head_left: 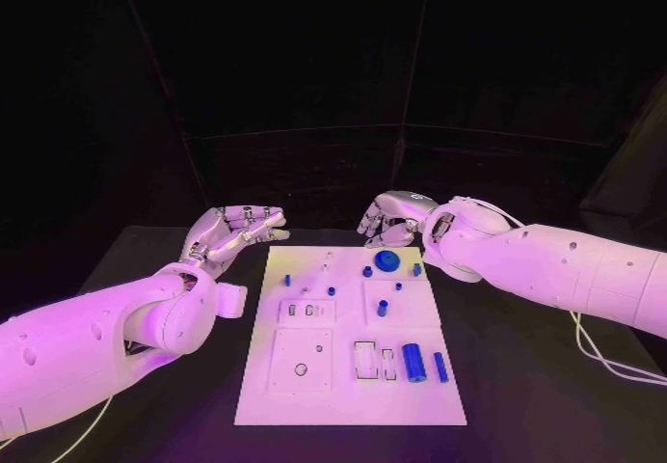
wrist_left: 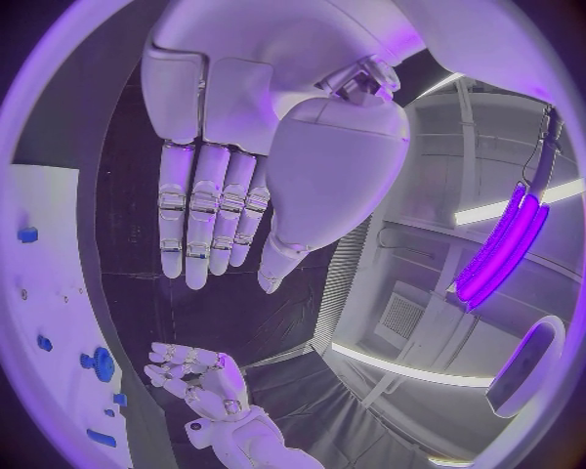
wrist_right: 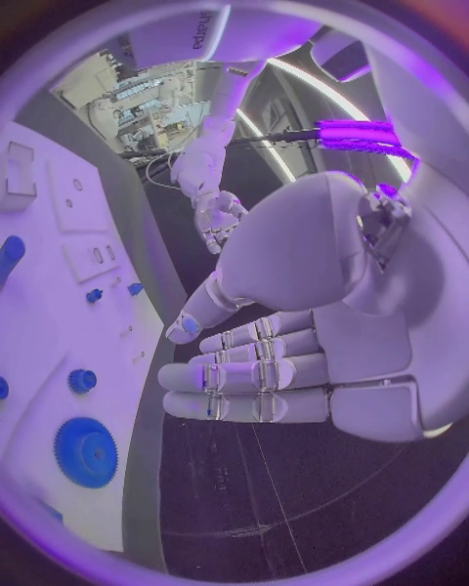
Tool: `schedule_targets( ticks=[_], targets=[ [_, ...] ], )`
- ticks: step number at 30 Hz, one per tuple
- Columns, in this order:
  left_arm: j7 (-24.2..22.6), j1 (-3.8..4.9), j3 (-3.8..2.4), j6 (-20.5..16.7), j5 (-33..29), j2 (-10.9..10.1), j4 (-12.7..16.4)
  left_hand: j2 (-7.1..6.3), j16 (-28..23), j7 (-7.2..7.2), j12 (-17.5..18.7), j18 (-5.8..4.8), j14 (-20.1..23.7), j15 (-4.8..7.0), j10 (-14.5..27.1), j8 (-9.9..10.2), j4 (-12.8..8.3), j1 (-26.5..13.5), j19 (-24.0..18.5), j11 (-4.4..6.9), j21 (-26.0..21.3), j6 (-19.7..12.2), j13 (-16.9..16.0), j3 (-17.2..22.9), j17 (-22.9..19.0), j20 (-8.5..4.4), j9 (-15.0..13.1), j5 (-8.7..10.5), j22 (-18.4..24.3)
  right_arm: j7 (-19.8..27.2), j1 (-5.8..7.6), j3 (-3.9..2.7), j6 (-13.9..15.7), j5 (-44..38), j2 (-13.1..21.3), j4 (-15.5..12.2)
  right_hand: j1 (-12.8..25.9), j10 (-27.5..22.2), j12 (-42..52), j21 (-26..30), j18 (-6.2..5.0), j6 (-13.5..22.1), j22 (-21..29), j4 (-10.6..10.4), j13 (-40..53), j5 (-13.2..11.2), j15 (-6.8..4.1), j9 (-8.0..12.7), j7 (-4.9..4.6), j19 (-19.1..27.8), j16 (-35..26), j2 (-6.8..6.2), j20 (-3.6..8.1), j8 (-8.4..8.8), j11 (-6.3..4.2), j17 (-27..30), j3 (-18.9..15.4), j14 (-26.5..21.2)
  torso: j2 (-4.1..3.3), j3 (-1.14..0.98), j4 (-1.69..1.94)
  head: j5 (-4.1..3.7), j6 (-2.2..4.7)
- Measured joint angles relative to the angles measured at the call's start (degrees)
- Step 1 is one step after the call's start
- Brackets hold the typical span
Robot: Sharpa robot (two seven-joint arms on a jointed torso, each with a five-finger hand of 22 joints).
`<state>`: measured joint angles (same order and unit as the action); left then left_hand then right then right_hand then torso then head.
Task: Assemble the parts on the task board
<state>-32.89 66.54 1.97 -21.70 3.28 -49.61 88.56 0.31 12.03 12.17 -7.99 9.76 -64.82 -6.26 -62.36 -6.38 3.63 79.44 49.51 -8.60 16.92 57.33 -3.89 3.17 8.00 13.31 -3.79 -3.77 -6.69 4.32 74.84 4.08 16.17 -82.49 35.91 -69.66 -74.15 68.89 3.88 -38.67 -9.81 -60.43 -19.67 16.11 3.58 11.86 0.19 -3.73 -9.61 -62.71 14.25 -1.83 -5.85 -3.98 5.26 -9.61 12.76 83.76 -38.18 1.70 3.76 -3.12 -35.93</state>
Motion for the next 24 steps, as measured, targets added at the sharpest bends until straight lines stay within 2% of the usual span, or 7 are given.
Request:
schedule_targets(
  ticks=[3, 7, 14, 15, 24],
  targets=[
    [0.1, -0.05, 0.00, 0.5, 0.2, 0.0, 0.7, 0.00, -0.2, 0.00, 0.0, -0.01, 0.0, 0.00, 0.0, 0.0, -0.2, 0.0, 0.1, 0.00, 0.0, 0.0, 0.0, -0.2, 0.0, 0.08, 0.0, 0.00, 0.0, -1.3, 0.02, 0.01, -0.9, -5.2, -0.2, -0.4, 0.2, -2.7, -0.2, -1.3, -0.01, 0.6, -0.8, 0.0, 0.0, 0.0, 0.00, 0.0, 0.53, 0.0, 1.4, -0.76, 0.00, 0.21, 0.26, -1.1, 0.0, 0.0, -0.47, 0.06, 0.34, -0.31, 0.02],
    [0.1, -0.18, 0.00, 1.2, 0.4, 0.1, 1.2, 0.00, -0.2, 0.00, 0.2, -0.01, 0.0, 0.00, 0.0, 0.3, -0.2, 0.0, 0.3, 0.00, 0.0, 0.0, 0.1, -0.2, 0.0, -0.10, 0.0, 0.00, 0.0, -2.4, 0.04, 0.02, -1.8, -9.9, -0.4, -0.5, 0.2, -4.2, -0.2, -4.1, -0.01, 1.2, -2.3, -0.2, 0.1, 0.0, 0.00, 0.0, 0.50, -0.2, 5.9, -0.76, 0.20, 0.21, 0.15, -4.0, 0.1, 0.0, -1.01, 0.13, 0.68, -0.59, 0.18],
    [0.2, -0.22, 0.00, 2.0, 0.5, 0.2, 1.4, 0.03, -0.5, 0.00, 0.2, -0.01, 0.0, 0.00, 0.0, 0.3, -0.2, 0.0, 0.3, 0.00, 0.0, 0.0, 0.1, -0.2, 0.1, -0.10, 0.0, 0.00, 0.1, -3.3, 0.02, 0.05, -3.2, -13.7, -1.0, 0.2, 0.0, -5.6, 0.3, -8.9, -0.01, 2.3, -5.0, -0.8, 0.1, 0.0, -0.20, 0.0, 0.79, -0.4, 15.4, -0.95, 0.41, 0.21, 0.07, -9.8, 0.2, 0.2, -1.74, 0.09, 0.85, -0.74, 0.34],
    [0.2, -0.23, 0.00, 2.1, 0.5, 0.2, 1.4, 0.17, -0.5, 0.00, 0.2, -0.01, 0.0, 0.00, 0.0, 0.3, -0.2, -0.2, 0.3, 0.00, 0.0, 0.0, 0.0, -0.2, 0.1, -0.10, 0.0, 0.00, 0.1, -3.4, 0.00, 0.05, -3.4, -13.9, -1.1, 0.4, 0.0, -5.9, 0.3, -9.4, -0.01, 2.5, -5.2, -0.9, 0.1, 0.0, -0.20, 0.0, 0.57, -0.4, 16.2, -0.95, 0.41, 0.21, 0.15, -10.3, 0.2, 0.2, -1.81, 0.09, 0.87, -0.77, 0.36],
    [0.3, -0.28, 0.00, 2.7, 0.6, 0.1, 1.6, 0.22, -0.5, 0.00, 0.5, -0.01, -0.2, -0.21, 0.0, 0.3, -0.2, -0.2, 0.3, 0.00, 0.0, 0.0, 0.0, -0.2, 0.1, -0.10, 0.0, 0.00, 0.2, -3.6, -0.56, 0.08, -5.3, -14.2, -1.1, 1.3, 0.3, -6.2, 0.6, -11.8, 0.00, 3.3, -6.7, -1.2, 0.1, 0.3, -0.20, 0.0, 0.58, -0.4, 20.1, -1.18, 0.38, 0.21, 0.26, -12.9, 0.5, 0.2, -2.25, -0.02, 0.95, -0.82, 0.16]
  ],
)
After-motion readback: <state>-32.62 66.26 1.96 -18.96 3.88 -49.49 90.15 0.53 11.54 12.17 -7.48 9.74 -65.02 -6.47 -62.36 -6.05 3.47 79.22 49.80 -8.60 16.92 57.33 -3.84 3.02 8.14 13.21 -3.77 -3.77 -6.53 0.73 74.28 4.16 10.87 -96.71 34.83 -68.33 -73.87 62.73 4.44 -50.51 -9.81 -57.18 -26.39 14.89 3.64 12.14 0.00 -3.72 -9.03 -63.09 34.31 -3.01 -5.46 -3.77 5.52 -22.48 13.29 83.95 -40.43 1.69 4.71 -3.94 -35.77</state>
